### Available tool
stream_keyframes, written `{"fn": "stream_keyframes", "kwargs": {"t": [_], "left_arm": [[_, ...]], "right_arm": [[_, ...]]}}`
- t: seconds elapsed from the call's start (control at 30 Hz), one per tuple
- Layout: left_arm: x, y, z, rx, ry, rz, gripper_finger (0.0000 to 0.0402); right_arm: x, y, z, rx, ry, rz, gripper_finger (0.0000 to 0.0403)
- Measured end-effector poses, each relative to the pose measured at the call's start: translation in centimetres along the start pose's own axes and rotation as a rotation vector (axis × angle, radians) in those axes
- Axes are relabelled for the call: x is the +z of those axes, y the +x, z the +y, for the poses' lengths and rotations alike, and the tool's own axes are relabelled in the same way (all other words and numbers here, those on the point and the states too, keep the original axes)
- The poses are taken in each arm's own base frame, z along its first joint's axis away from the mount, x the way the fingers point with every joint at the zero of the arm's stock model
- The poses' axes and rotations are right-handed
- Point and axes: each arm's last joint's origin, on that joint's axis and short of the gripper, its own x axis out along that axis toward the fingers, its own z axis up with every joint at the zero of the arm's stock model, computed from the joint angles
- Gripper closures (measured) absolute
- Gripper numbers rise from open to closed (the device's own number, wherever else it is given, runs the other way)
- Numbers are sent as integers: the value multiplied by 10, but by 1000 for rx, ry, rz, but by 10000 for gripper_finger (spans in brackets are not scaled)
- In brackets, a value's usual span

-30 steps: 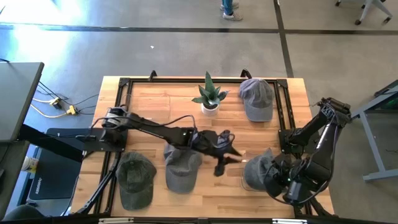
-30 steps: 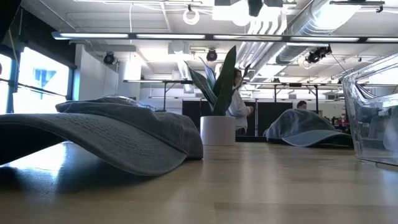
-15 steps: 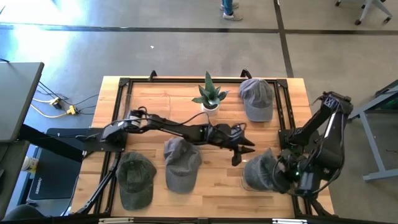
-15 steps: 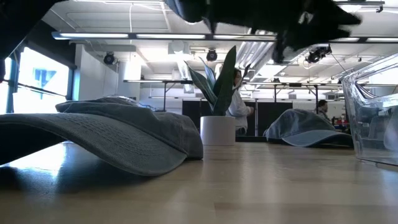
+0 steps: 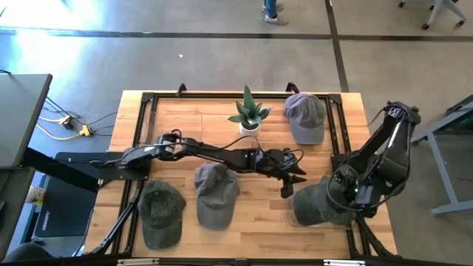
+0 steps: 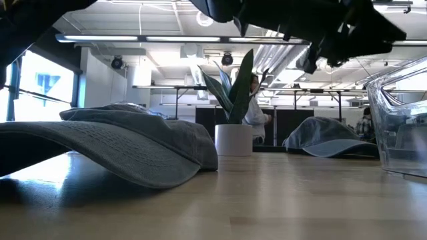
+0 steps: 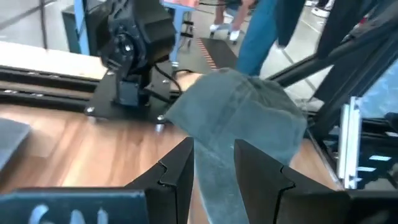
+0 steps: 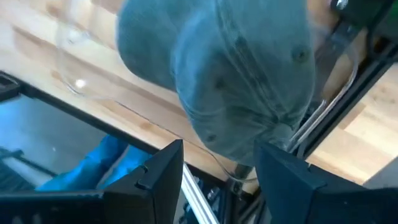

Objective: Pick & Place hat
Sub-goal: Put the right black cap into the right transparent bin

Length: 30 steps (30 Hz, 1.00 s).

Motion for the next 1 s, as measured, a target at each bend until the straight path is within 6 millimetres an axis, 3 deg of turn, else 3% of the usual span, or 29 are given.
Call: {"fn": "stream_keyframes", "kwargs": {"t": [0.33,0.7,1.0], "left_arm": [[-7,1,-15,-150,27,46,292],[-12,1,-29,-238,85,79,292],[-18,0,-31,-259,88,131,292]], "right_arm": [[22,19,-41,25,-15,141,145],[25,73,-49,47,-132,205,143],[24,55,-48,13,-103,217,143]]}}
